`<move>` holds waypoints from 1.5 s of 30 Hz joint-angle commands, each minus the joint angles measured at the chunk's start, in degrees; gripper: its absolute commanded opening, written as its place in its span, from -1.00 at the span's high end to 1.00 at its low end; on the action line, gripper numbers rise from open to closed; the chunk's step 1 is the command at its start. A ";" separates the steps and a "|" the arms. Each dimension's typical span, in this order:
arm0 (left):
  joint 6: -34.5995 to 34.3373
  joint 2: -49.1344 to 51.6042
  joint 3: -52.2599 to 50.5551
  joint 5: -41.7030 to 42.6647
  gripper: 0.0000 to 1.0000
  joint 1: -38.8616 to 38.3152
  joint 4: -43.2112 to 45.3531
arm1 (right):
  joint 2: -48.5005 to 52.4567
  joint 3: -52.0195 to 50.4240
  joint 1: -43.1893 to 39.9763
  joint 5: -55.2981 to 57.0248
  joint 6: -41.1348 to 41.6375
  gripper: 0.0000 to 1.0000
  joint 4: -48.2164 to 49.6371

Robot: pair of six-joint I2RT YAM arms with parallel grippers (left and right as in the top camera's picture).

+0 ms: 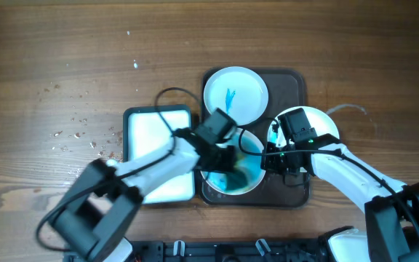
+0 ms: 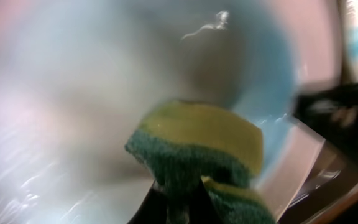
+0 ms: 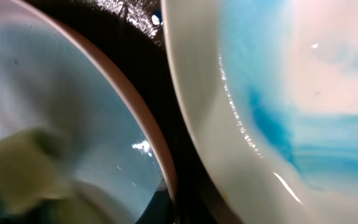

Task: Clean dirty plates on tray and stack at the side
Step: 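Scrub the held plate with the sponge in the left gripper, then lift the plate with the right gripper and tilt it over the basin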

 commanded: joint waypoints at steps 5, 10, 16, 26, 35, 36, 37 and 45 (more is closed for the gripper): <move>-0.94 -30.32 -0.57 -10.75 0.92 16.87 -22.43 | 2.54 -1.84 0.55 1.40 0.81 0.91 -0.83; -0.98 -34.99 -5.68 -20.57 0.92 24.81 -27.19 | 2.54 -1.84 0.55 1.38 -0.72 0.91 0.50; -0.92 -28.02 -13.88 -17.00 0.50 28.11 -17.09 | 0.81 2.78 0.57 -0.87 -4.39 0.91 -7.02; -0.48 -34.58 1.95 -12.85 -0.48 28.13 -30.62 | -5.95 23.82 4.83 4.26 -13.99 0.91 -28.98; -1.36 -50.99 16.46 -13.07 -1.00 28.28 -37.42 | -0.63 32.65 26.32 29.42 -10.78 0.91 -13.20; -1.36 -53.20 16.50 -13.40 -1.00 28.28 -37.51 | 0.55 32.65 28.48 33.51 -11.47 0.91 -10.69; -1.31 -55.17 16.50 -14.14 -1.00 28.28 -38.12 | 1.66 32.65 30.82 38.60 -12.44 0.91 -8.81; -1.38 -62.42 16.50 -23.21 -1.00 28.28 -50.69 | 2.73 32.65 46.10 71.80 -21.51 0.91 -4.87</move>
